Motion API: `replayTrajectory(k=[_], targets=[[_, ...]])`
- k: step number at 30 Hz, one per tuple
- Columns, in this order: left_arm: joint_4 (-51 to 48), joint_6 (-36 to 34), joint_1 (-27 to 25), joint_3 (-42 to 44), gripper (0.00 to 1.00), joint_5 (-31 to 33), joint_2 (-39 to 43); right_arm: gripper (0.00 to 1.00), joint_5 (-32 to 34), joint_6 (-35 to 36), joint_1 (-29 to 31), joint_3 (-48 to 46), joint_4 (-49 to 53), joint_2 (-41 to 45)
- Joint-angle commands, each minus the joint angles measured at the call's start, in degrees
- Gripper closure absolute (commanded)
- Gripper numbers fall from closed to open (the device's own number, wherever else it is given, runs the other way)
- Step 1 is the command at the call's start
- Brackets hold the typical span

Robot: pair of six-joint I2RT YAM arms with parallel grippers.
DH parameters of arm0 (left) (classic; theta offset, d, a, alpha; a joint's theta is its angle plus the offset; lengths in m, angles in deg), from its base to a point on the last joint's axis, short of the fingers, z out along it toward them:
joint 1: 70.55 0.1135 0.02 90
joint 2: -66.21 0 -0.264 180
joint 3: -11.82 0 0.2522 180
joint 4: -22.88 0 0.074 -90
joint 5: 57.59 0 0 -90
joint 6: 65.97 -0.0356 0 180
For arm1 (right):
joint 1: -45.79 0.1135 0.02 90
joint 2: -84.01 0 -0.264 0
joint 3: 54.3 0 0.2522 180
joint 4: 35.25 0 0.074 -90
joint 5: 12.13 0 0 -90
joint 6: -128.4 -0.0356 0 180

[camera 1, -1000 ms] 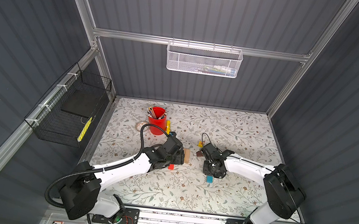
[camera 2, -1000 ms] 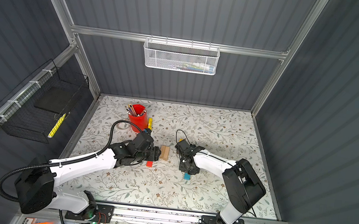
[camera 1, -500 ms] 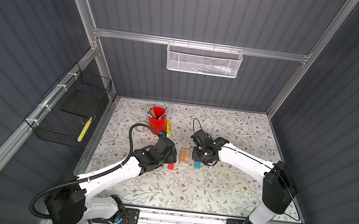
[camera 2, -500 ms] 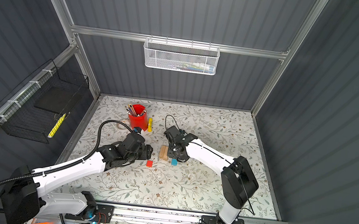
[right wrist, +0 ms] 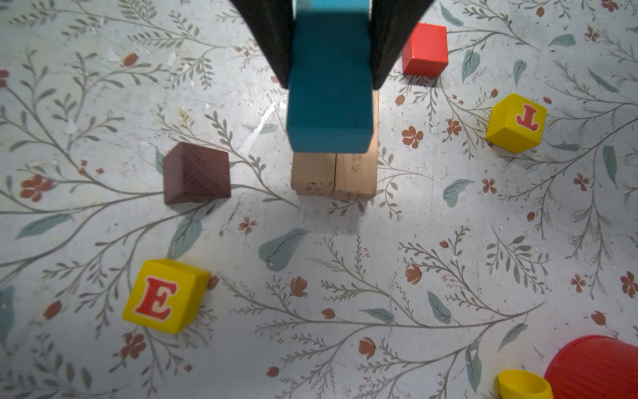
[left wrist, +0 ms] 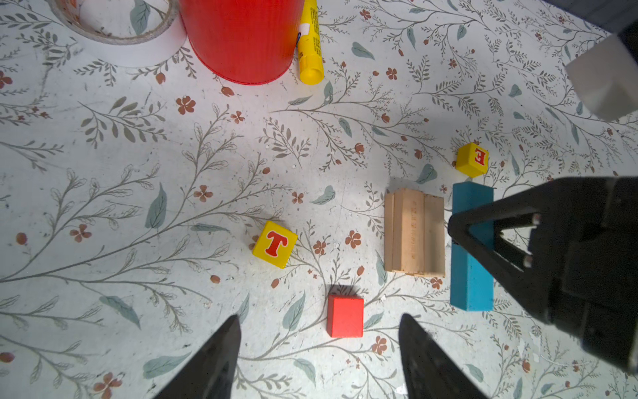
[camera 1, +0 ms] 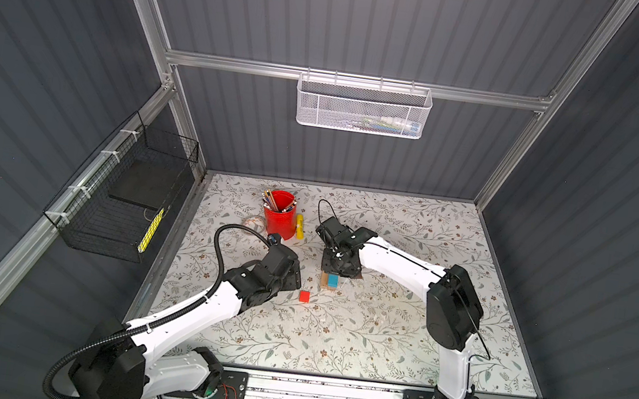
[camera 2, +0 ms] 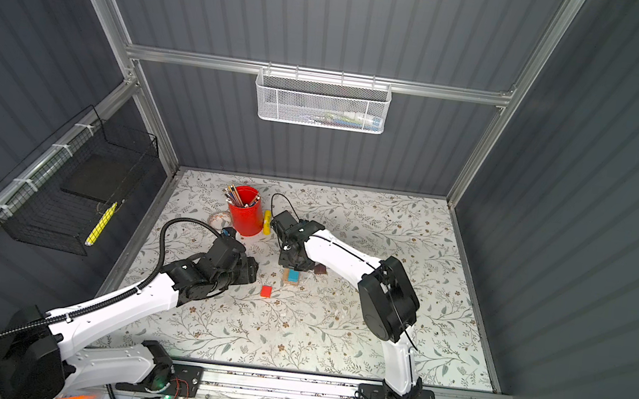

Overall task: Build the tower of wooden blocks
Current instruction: 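Lower the teal block upright beside the wooden blocks with the right gripper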

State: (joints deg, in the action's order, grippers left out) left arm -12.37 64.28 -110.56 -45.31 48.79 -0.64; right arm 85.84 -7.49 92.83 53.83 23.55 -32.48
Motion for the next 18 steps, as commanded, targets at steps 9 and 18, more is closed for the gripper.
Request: replayTrajectory(k=[9, 18], targets=[[-0.5, 1.0, 0.5, 0.2, 0.27, 1.1, 0.5, 0.73, 2.1, -1.9, 0.3, 5.9, 4.6, -5.0], [-0.5, 1.2, 0.6, 0.2, 0.26, 0.8, 0.2, 0.73, 2.1, -2.2, 0.3, 6.9, 4.4, -6.6]])
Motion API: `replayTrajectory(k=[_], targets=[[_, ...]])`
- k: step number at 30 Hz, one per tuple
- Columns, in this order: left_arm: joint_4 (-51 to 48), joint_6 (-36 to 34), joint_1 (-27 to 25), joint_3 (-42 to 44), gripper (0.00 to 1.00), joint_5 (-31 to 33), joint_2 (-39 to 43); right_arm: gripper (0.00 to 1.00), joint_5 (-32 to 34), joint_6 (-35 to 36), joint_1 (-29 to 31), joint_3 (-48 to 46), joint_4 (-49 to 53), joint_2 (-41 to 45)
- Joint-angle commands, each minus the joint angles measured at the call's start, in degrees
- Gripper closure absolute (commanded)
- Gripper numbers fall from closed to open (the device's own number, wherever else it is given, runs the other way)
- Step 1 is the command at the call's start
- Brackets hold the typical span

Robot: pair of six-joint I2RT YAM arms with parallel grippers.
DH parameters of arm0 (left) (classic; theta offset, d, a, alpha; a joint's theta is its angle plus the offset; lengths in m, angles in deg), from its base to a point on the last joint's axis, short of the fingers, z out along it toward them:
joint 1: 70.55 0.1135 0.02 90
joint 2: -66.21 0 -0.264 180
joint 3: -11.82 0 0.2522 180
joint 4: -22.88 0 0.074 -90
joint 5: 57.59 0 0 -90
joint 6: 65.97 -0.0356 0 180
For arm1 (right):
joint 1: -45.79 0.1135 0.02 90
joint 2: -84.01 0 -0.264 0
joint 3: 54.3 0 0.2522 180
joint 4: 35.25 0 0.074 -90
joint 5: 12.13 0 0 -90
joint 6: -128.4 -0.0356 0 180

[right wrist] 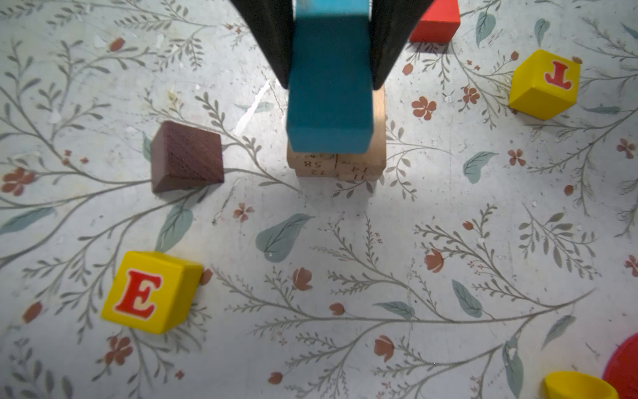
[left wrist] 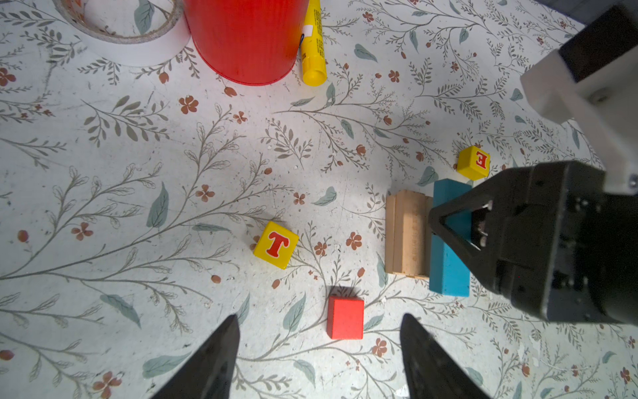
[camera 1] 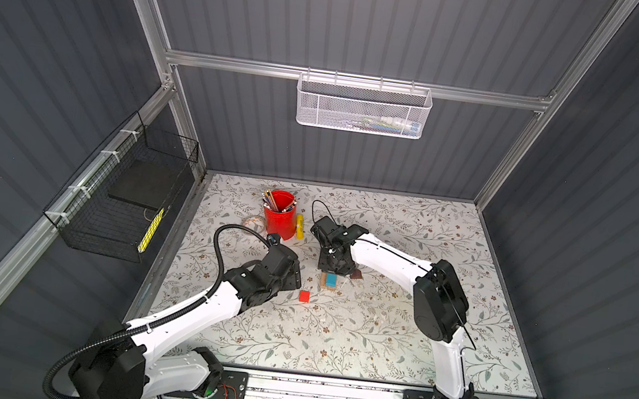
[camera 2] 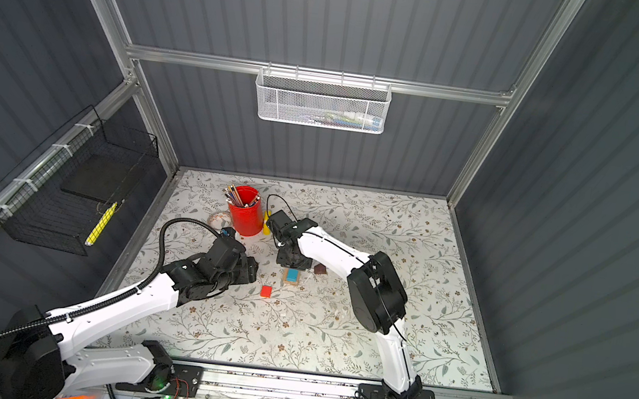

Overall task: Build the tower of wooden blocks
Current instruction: 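Lower the teal block upright beside the wooden blocks with the right gripper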

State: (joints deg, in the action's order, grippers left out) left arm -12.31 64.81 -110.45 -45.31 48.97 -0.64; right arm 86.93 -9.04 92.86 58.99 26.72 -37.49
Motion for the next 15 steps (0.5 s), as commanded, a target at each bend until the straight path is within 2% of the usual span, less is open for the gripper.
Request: replayTrajectory(k=[1, 15], targets=[[-0.6, 0.6, 0.5, 0.2, 0.26, 0.7, 0.2, 0.73, 1.1, -0.6, 0.3, 2.0, 1.3, -2.0], [-0.7, 0.8, 0.5, 0.1, 0.26, 0.5, 0.3, 0.74, 1.2, -0.6, 0.3, 2.7, 1.2, -3.7]])
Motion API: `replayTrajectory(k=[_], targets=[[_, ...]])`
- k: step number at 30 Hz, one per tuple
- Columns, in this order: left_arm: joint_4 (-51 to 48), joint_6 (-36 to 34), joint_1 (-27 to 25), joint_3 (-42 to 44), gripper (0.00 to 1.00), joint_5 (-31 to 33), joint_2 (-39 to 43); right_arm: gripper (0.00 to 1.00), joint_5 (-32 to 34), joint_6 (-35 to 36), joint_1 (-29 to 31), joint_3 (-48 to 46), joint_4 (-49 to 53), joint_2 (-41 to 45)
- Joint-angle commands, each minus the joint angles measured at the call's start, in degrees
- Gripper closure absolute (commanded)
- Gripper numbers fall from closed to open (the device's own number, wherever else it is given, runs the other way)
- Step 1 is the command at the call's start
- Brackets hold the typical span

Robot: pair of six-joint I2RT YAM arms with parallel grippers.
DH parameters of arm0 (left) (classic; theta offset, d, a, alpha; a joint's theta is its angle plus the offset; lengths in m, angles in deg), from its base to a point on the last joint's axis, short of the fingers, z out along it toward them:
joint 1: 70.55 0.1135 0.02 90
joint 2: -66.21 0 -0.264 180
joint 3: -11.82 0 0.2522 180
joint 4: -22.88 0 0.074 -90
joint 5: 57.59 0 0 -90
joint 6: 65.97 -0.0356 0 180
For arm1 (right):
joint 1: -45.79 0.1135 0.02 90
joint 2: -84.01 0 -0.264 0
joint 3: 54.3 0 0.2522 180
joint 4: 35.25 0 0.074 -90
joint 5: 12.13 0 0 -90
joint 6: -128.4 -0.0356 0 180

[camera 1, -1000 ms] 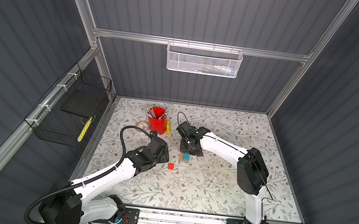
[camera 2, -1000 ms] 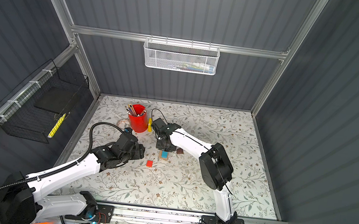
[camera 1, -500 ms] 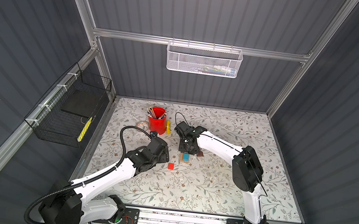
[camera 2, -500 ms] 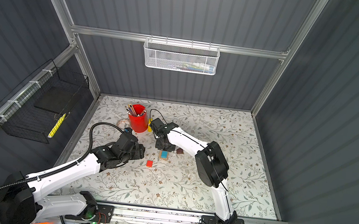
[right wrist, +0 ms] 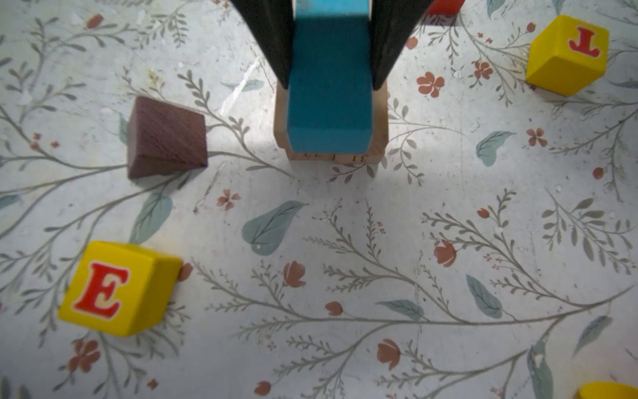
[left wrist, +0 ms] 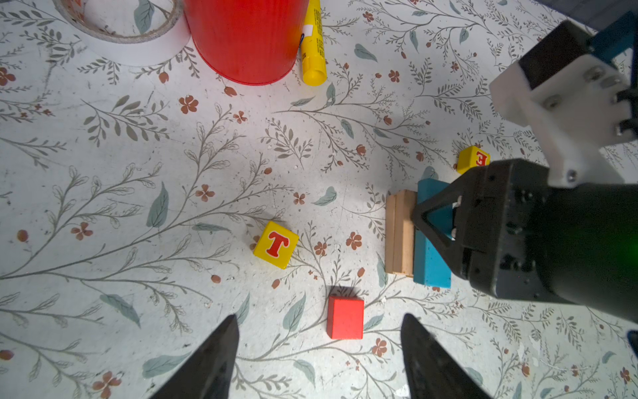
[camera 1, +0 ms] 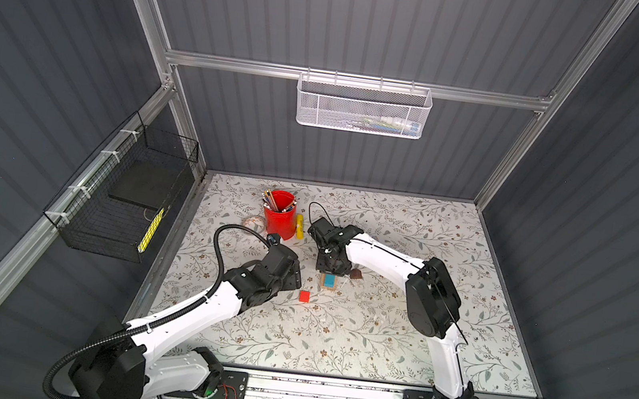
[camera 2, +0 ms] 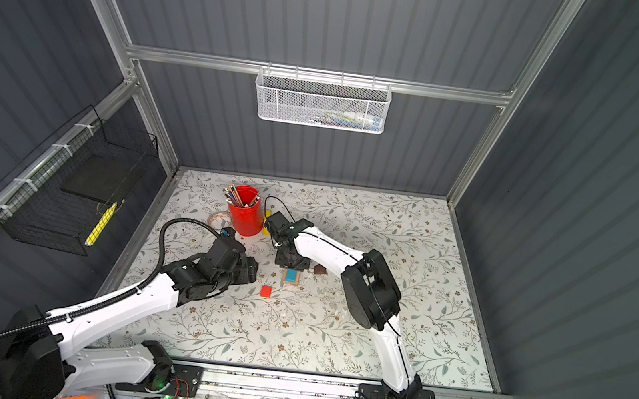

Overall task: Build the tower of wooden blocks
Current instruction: 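Lower the teal block upright beside the wooden blocks with the right gripper, then open the right gripper, release the teal block and lift away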

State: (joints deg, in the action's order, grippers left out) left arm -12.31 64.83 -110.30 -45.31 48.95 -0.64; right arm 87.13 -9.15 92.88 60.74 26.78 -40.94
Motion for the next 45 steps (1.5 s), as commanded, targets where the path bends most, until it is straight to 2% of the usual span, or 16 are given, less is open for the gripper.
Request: replayTrajectory(k=[1, 21, 35, 45], targets=[[-0.7, 0.8, 0.3, 0.2, 0.26, 0.6, 0.3, 0.73, 0.9, -0.5, 0.4, 1.0, 1.0, -0.4], [-0.8, 0.9, 0.4, 0.1, 0.25, 0.3, 0.4, 0.59, 0.8, -0.3, 0.4, 1.6, 1.3, -0.4], [-0.8, 0.9, 0.4, 0.1, 0.25, 0.3, 0.6, 0.65, 1.6, -0.3, 0.2, 2.0, 1.3, -0.4], [-1.0, 0.9, 0.4, 0.2, 0.25, 0.4, 0.7, 0.64, 1.2, -0.5, -0.1, 1.9, 1.1, -0.9]])
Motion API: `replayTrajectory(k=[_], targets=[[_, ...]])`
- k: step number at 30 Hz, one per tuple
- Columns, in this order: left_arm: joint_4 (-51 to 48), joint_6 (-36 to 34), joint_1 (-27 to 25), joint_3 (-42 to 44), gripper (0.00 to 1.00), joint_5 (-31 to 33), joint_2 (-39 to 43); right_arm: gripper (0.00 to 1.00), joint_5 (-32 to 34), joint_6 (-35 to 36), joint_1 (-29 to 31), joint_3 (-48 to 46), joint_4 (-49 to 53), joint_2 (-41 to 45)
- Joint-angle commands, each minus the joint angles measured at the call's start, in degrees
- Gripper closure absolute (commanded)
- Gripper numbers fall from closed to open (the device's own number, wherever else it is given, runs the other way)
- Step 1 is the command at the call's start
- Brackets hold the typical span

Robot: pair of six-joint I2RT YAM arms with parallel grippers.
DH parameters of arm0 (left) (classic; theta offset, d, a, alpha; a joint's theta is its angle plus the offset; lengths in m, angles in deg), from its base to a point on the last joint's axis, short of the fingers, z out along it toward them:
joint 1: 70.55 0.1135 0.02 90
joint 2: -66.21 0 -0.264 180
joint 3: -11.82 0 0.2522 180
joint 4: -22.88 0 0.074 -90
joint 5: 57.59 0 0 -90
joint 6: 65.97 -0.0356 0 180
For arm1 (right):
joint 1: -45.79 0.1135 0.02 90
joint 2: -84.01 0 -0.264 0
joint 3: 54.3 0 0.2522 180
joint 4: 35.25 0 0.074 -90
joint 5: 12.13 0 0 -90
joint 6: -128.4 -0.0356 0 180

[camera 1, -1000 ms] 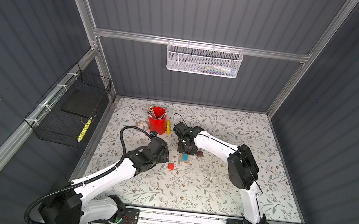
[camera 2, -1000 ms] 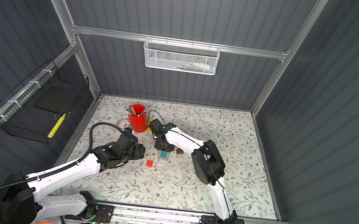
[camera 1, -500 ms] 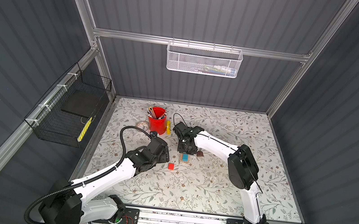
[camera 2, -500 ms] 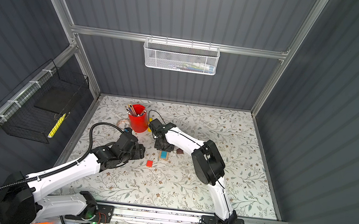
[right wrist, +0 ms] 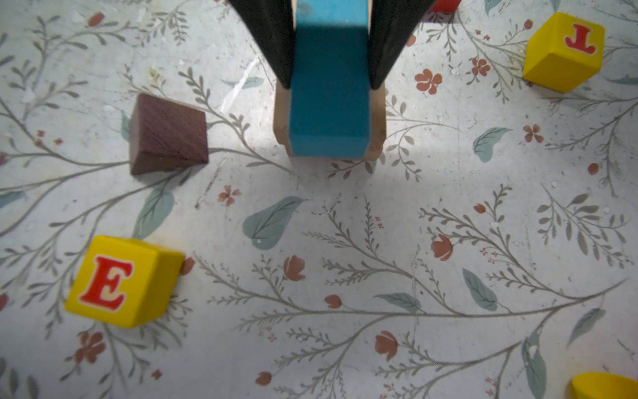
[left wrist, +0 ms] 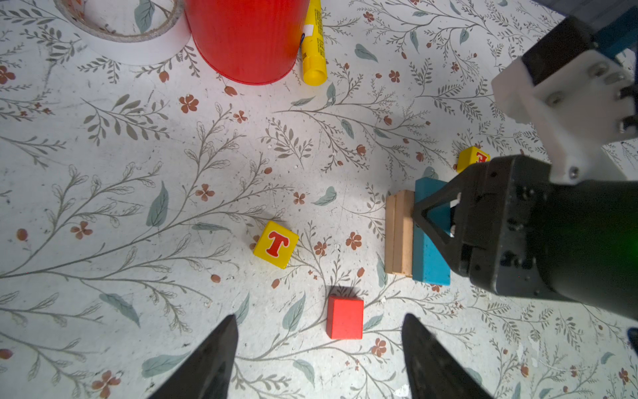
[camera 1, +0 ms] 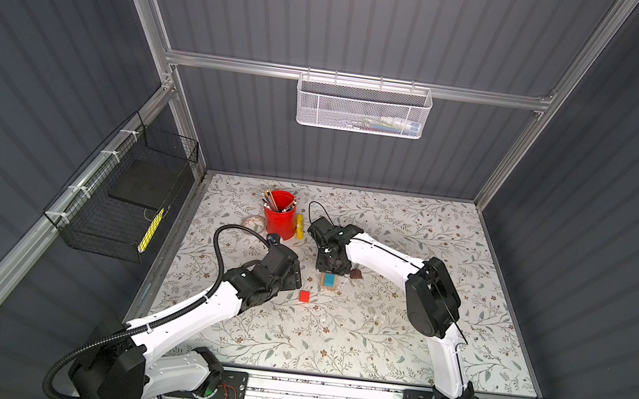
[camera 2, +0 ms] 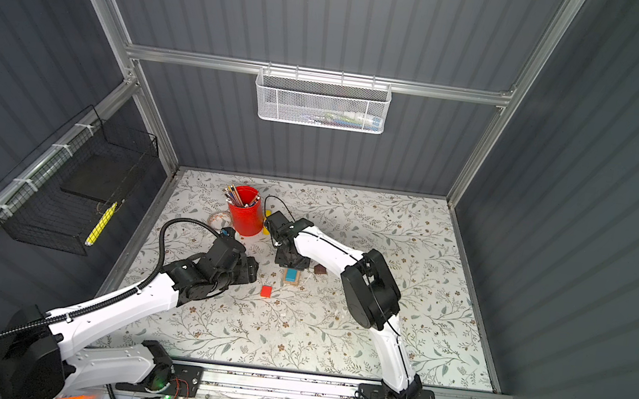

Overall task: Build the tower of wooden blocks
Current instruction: 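Open the right gripper, release the teal block and lift away, then grasp the yellow E cube with the right gripper and lift it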

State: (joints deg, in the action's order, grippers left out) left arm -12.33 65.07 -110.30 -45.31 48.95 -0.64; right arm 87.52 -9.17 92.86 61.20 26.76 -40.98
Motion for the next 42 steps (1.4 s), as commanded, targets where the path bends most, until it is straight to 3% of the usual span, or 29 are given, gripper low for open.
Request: replayTrajectory(k=[1, 16, 21, 27, 33, 42], targets=[[-0.9, 0.6, 0.4, 0.1, 0.25, 0.3, 0.7, 0.64, 0.7, -0.5, 0.0, 1.5, 1.1, -0.9], [-2.2, 0.0, 0.4, -0.7, 0.25, 0.5, 1.3, 0.5, 0.8, 1.5, -0.2, -0.5, 0.0, 5.8], [-2.8, -1.3, 0.4, -1.3, 0.25, 0.4, 1.3, 0.44, 4.6, 4.6, -1.2, -3.9, -0.5, 10.6], [-2.0, -3.2, 0.4, -2.3, 0.23, -1.3, 0.2, 0.34, 4.7, 10.1, -5.6, -9.8, -4.7, 13.8], [-0.8, -5.1, 0.4, -4.1, 0.21, -4.2, -2.7, 0.29, 1.4, 11.6, -10.9, -12.0, -7.8, 12.5], [2.6, -6.1, 0.4, -6.1, 0.18, -7.4, -8.0, 0.26, 0.5, 11.0, -12.3, -8.5, -7.9, 6.2]])
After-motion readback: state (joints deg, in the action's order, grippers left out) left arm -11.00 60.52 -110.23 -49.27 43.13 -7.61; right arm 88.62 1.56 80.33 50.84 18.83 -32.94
